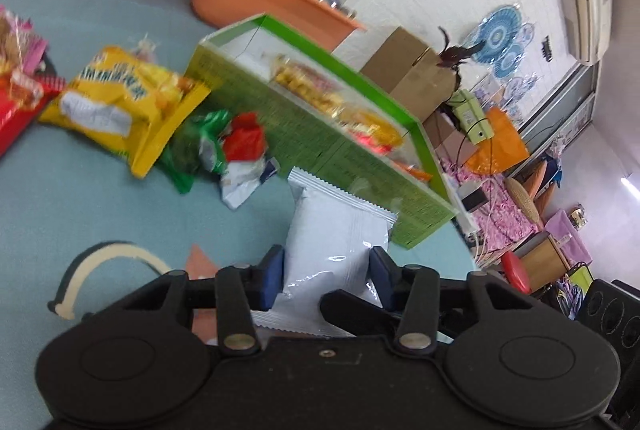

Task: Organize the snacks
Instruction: 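Lower both grippers onto the white packet and close them, then carry the white packet into the green box and open both grippers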

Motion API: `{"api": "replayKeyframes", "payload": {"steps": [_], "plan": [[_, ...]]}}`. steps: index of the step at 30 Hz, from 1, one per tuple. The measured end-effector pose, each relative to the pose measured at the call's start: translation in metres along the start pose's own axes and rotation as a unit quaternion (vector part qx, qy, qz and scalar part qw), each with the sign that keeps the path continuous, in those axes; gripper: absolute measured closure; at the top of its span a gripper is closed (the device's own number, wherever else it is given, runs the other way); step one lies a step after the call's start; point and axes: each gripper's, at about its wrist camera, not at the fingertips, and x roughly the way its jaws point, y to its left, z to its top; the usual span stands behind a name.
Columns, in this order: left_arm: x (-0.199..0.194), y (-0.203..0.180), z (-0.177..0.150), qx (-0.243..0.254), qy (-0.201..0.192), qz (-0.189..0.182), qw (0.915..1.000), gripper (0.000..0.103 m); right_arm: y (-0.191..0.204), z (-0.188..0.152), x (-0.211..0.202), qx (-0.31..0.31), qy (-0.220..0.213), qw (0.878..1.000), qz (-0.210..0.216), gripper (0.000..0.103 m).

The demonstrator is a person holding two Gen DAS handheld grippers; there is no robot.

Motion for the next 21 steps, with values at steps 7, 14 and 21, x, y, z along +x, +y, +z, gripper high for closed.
{"api": "replayKeyframes", "payload": {"steps": [7, 14, 21], "plan": [[-0.008, -0.032, 0.026, 0.045, -0.034, -0.012, 0.9983, 0.048, -0.001, 0.026, -0.019, -0.017, -0.059, 0.998, -0.001, 0.044], [0.012, -0.058, 0.053, 0.073, -0.047, -0.025, 0.9959, 0.048, -0.021, 0.049, -0.024, -0.010, -0.099, 0.995, -0.015, 0.044], [0.047, -0.079, 0.075, 0.105, -0.047, -0.039, 0.9926, 0.048, -0.051, 0.064, -0.024, 0.004, -0.128, 0.991, -0.037, 0.044]]}}
